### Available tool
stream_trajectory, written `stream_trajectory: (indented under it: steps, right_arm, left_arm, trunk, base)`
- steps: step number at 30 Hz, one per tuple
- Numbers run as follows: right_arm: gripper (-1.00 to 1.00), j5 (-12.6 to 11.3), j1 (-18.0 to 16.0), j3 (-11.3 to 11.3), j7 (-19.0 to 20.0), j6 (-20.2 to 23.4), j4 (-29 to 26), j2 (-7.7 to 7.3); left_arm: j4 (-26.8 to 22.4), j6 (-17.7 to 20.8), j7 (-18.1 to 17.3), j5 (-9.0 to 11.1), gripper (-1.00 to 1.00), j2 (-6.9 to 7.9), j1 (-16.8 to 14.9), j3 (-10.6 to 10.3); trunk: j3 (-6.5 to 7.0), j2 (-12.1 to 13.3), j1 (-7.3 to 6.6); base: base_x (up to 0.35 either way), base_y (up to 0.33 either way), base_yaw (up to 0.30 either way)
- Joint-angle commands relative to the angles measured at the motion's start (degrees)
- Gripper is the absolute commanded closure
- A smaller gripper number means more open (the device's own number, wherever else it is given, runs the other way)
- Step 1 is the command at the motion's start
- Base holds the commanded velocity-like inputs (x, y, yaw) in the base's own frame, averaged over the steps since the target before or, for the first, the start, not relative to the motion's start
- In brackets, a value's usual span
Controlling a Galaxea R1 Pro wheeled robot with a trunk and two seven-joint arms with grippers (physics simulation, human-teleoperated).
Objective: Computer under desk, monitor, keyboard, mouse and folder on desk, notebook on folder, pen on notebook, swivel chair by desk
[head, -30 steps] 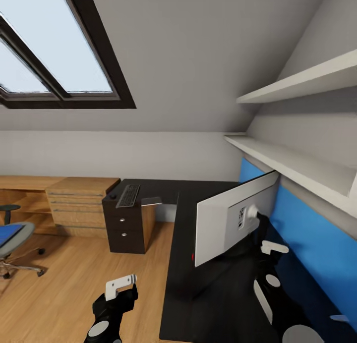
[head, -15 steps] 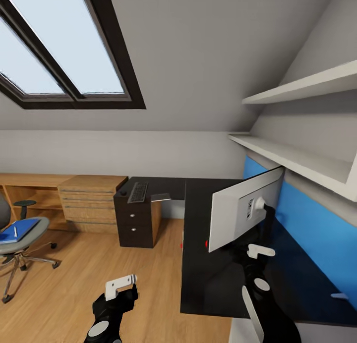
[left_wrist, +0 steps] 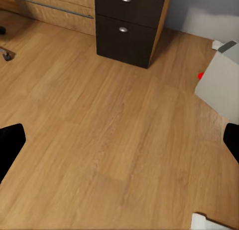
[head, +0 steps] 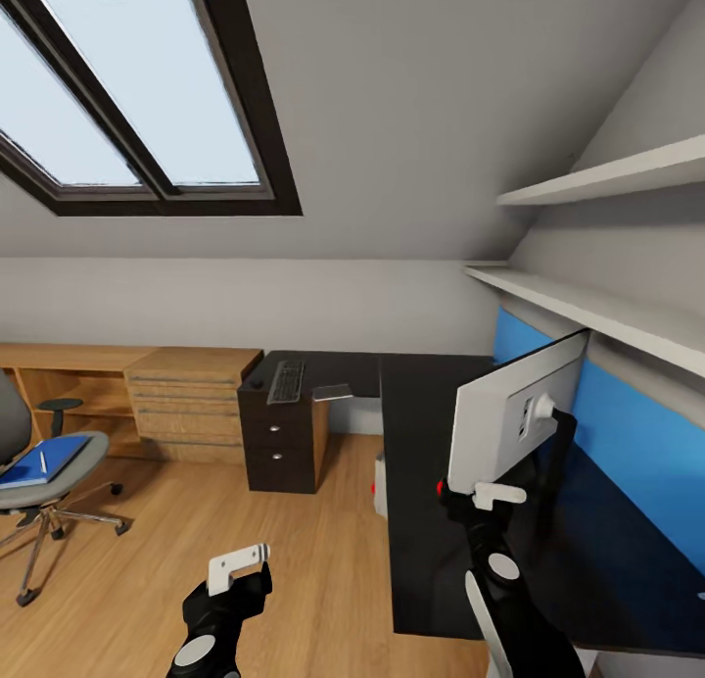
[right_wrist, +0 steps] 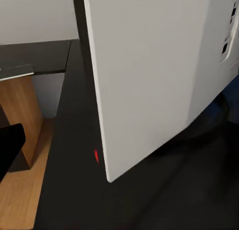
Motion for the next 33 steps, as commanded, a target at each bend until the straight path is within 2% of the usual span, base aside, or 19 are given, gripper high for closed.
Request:
stream_trajectory:
  steps: [1,5,10,11,17,22,33]
  right_arm:
    - [-1.00,0.05,0.25,0.20,-0.29,0.21,-0.48,0.02]
    - [-1.00,0.11,1.30,1.76,-1.57,-0.41,-2.00,0.03]
    - [-1.00,1.51,1.71,4.73,-7.41,-1.45,-2.42,0.00]
    - [-1.00,2.53,1.76,6.01,-10.06,-2.17,-2.35,-0.01]
    - [-1.00,5.24,1.83,9.86,-17.78,-6.29,-1.26,-0.03]
    - [-1.00,5.88,1.85,10.97,-20.26,-8.19,-0.46,-0.03]
    - [-1.00,6.10,1.85,11.34,-21.15,-8.82,-0.28,-0.03]
  left_arm:
    - [-0.06,0.11,0.38,0.44,-1.00,0.01,-0.02,-0.05]
    - [0.07,0.08,0.35,0.51,-1.00,0.01,-0.02,-0.05]
    - [0.11,0.02,0.34,0.50,-1.00,-0.02,-0.02,-0.10]
    - [0.12,0.00,0.31,0.53,-1.00,-0.01,-0.02,-0.09]
    - [0.13,-0.02,0.26,0.52,-1.00,0.00,-0.02,-0.12]
    - [0.13,-0.03,0.30,0.47,-1.00,-0.03,-0.02,-0.13]
    - [0.13,-0.07,0.37,0.41,-1.00,-0.07,-0.02,-0.24]
  trunk:
    - [-0.07,-0.07,0.05]
    - [-0.07,-0.07,0.05]
    - [-0.07,-0.07,0.05]
    - [-0.07,-0.07,0.05]
    - [-0.07,-0.07,0.05]
    - [-0.07,-0.07,0.05]
    - [-0.07,-0.07,0.05]
  base:
    - [0.270,0.069,0.000]
    - [0.166,0.035,0.000]
    - [0.048,0.010,0.000]
    - [0.069,0.004,0.000]
    - [0.189,0.031,0.000]
    - [0.127,0.031,0.000]
    - [0.160,0.005,0.000]
